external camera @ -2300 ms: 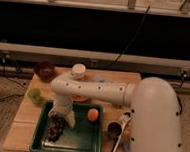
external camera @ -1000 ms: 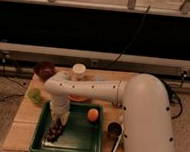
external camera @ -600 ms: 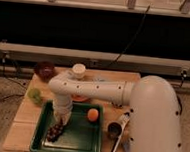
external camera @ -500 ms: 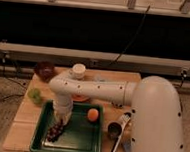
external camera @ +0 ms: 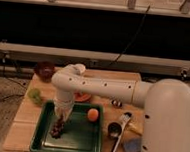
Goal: Place grapes in purple bowl
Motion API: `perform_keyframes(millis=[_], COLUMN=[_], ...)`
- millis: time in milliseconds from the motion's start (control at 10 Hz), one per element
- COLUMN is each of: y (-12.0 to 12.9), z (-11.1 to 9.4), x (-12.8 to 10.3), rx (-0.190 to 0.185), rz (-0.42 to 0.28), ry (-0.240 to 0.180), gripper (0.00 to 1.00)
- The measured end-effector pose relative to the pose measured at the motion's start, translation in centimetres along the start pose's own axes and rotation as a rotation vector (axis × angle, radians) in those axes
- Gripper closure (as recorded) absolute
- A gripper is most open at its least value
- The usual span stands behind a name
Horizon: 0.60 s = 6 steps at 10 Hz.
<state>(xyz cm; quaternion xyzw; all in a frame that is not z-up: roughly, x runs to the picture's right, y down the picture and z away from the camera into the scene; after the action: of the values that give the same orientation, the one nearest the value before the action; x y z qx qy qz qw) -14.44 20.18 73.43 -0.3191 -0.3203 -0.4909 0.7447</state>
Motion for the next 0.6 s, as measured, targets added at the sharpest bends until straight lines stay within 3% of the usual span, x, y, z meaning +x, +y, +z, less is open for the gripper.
perform_keyframes(millis=[600], y=[-3.2], z=[-8.0], x=[-0.4], rx=[0.089], rz=[-0.074], ry=[0.054], gripper=[0.89])
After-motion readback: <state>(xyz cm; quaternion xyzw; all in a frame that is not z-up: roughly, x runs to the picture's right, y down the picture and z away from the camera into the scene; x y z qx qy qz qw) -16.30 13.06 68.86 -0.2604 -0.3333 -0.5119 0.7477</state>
